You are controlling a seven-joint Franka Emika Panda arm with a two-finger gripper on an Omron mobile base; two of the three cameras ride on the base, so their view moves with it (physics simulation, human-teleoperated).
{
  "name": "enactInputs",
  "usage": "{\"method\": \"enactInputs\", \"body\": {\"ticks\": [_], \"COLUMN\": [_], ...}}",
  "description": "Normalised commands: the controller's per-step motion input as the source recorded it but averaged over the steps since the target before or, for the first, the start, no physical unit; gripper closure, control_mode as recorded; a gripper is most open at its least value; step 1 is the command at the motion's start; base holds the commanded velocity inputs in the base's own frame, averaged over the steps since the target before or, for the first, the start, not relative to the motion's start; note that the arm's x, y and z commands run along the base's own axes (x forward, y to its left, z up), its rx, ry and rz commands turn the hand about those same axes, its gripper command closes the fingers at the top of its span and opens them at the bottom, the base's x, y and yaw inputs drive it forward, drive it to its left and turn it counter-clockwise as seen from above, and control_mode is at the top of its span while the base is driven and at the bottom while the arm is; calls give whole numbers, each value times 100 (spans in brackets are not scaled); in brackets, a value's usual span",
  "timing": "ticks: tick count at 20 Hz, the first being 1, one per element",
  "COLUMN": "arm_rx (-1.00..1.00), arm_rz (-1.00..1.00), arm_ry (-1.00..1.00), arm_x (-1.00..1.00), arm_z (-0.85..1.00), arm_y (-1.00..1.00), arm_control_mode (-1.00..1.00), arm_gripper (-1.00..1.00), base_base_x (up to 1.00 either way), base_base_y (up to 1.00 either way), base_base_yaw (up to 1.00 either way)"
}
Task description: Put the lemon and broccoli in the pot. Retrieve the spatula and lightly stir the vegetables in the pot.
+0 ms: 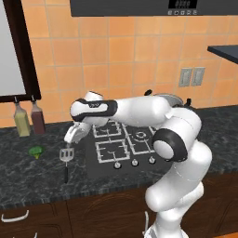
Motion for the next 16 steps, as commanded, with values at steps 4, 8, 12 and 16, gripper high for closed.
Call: {"method": "enactInputs", "body": {"ticks": [4,8,12,16], "arm_rx": [0,0,-1,1], "arm_rz": [-52,-24,-36,-33], "arm_ry": [11,19,21,29], "arm_x": [11,37,42,12], "arm_z": [1,-22,-16,-11], "arm_y": [94,42,34,48], "arm_control_mode": [-100,-100,-100,-100], "arm_gripper": [-100,-100,-100,-100], "base_base_x": [0,0,0,0], "base_base_y": [0,0,0,0], "base_base_yaw": [0,0,0,0]}}
